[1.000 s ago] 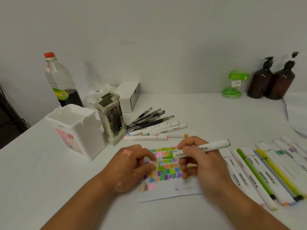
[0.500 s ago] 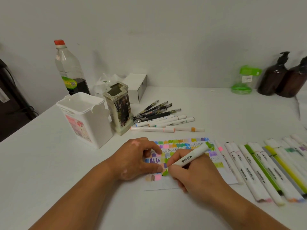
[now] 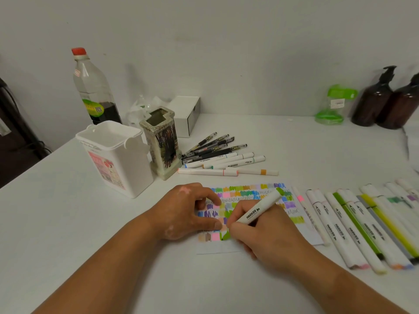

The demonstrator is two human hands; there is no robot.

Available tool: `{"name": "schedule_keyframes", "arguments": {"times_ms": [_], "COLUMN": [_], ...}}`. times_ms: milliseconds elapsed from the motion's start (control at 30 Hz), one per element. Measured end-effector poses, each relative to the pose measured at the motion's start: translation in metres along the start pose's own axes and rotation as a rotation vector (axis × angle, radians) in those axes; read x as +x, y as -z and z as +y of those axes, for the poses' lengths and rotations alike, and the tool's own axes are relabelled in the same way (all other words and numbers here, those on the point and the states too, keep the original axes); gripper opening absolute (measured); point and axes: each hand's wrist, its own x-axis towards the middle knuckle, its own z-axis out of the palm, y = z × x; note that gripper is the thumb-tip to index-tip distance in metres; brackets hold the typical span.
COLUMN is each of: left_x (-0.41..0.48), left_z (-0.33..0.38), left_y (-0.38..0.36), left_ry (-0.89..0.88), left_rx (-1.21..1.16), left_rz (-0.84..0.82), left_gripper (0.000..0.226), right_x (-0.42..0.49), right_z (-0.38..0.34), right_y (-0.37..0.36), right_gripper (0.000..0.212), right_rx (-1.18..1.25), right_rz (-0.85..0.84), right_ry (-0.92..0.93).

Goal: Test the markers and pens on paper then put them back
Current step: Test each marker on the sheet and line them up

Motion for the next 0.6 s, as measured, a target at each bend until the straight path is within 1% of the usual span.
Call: {"name": "schedule_keyframes", "arguments": {"times_ms": [100,333,467,600], "left_x": [0.0001,-0.0003,0.0004,0.0007], "left_z": [-0.0011,-0.0025,-0.0023,-0.0037], "left_y": [0.0001,-0.0002,-0.0006,-0.0018], "left_ry": [-0.011,-0.017,-0.011,-0.008], "left_rx": [0.004,0.008,0.004,0.006], "left_rz": [0.011,0.028,0.020,0.016], "left_gripper": [0.057,0.052,0.056,0.055], "right_x": [0.0011,0.0013,0.0019,0.0011], "right_z": [0.0006,0.0022,0.0023,0.0019], "right_y": [0.0000,0.0007,0.0008,0.0011], "right_gripper": [0.019,0.014,0.015,0.016], "right_rx": [0.037,0.006,-0.005,-0.019], "right_rz": [0.026,0.034,0.048,0.030], "right_ry": [-0.020,-0.022,-0.023,-0.020]}}
